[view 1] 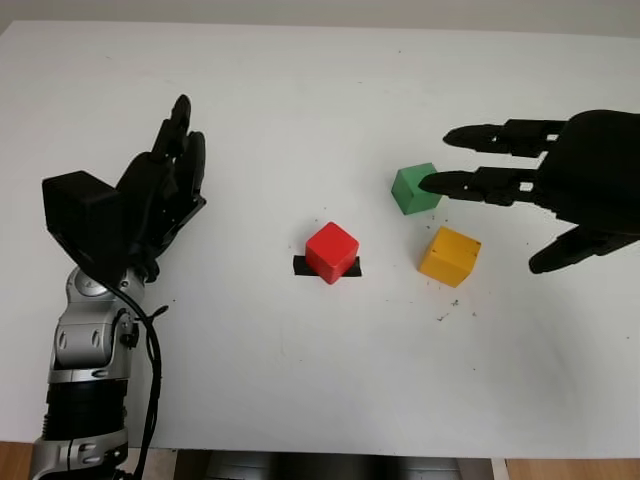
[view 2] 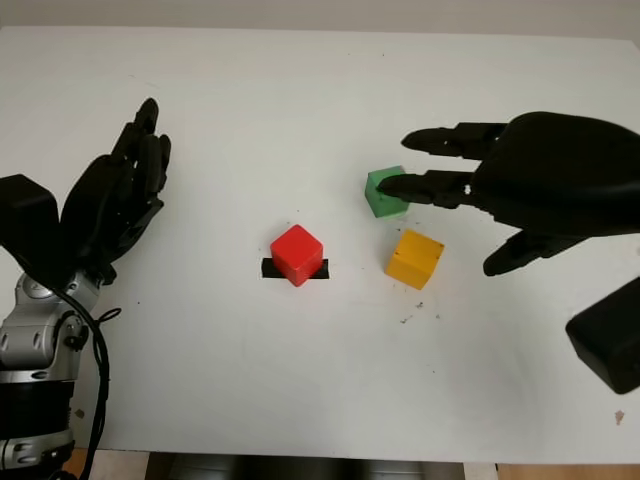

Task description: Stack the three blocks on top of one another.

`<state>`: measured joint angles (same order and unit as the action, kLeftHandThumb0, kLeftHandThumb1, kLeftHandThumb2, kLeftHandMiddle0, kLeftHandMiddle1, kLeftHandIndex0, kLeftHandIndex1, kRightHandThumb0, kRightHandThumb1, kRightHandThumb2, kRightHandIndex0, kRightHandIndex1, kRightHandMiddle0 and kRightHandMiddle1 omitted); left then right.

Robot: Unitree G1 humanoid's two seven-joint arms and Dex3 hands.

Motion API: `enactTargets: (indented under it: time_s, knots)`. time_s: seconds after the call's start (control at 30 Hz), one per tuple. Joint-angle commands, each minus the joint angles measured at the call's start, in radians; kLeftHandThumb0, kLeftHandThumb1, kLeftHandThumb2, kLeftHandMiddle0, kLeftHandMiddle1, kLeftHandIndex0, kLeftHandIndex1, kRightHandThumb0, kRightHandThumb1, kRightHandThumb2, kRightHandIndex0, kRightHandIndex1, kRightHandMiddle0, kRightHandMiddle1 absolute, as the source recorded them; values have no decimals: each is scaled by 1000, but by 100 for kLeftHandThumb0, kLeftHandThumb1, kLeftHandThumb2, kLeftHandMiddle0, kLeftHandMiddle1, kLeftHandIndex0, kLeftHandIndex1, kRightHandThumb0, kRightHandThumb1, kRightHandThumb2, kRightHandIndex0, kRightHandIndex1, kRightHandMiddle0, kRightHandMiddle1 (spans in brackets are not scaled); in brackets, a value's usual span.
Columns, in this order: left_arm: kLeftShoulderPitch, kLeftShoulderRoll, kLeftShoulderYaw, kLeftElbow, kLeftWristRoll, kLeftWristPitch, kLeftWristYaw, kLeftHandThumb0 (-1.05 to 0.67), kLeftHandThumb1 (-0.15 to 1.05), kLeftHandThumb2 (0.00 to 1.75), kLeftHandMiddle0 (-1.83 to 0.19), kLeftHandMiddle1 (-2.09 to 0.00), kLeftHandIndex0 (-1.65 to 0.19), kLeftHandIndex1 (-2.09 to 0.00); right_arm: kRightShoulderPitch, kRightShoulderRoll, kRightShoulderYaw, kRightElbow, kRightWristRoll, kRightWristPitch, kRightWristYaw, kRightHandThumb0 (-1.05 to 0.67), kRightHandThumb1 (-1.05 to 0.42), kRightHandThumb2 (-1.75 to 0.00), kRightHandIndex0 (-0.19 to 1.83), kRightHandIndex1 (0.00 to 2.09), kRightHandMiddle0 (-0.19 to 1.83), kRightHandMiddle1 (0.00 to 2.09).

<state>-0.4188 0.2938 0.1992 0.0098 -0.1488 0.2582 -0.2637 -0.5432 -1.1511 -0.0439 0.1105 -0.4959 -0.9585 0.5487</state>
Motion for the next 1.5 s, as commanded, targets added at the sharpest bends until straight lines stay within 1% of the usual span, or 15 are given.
enactTargets:
  time_s: [0.0,0.07,0.17,0.33,0.43,0.73,0.9,1.13,1.2,1.3,1.4,1.47]
  knots:
    - [16,5,-5,-8,-2,4,3,-79,105,69,19,-2,17,-4,-25,38,25,31,-65,-45,-65,-51,-82,-4,10,5,30,9]
    - [22,8,-6,-13,-2,6,5,-79,105,69,19,-2,17,-4,-41,68,41,66,-130,-69,-137,-50,-80,-4,9,5,33,10]
    - [36,15,-6,-28,3,14,7,-79,105,69,19,-1,18,-4,-59,109,65,121,-193,-67,-227,-52,-77,-4,9,5,39,12]
    - [56,30,-7,-37,17,12,13,-81,105,69,19,-3,18,-5,-89,141,112,155,-231,-32,-273,-57,-77,-5,6,4,46,13]
    - [62,33,-8,-41,14,12,12,-81,105,69,19,-3,17,-5,-93,141,135,155,-260,-24,-289,-60,-78,-5,6,4,47,13]
    - [67,30,-17,-45,10,16,11,-80,105,68,19,-4,17,-5,-88,130,182,193,-283,-44,-330,-57,-78,-6,6,5,52,13]
    - [72,35,-23,-55,18,23,15,-80,105,68,19,-5,17,-6,-86,126,197,231,-324,-77,-399,-57,-78,-6,6,5,52,13]
    - [76,37,-21,-60,13,34,14,-79,105,67,19,-5,16,-6,-92,127,221,267,-385,-111,-488,-55,-79,-6,11,7,60,18]
    - [77,41,-23,-61,15,36,10,-79,105,67,19,-5,16,-6,-91,128,226,269,-404,-113,-513,-52,-81,-6,13,8,63,19]
    - [78,47,-27,-61,20,37,4,-79,105,68,19,-4,17,-5,-90,128,233,271,-443,-115,-573,-38,-85,-7,17,10,70,24]
    - [80,49,-28,-60,19,35,5,-79,105,67,19,-4,16,-6,-97,131,243,286,-478,-117,-640,-35,-87,-7,20,10,74,28]
    - [81,49,-29,-58,20,28,6,-79,105,66,19,-5,15,-6,-101,131,250,294,-504,-110,-683,-36,-88,-6,22,10,76,35]
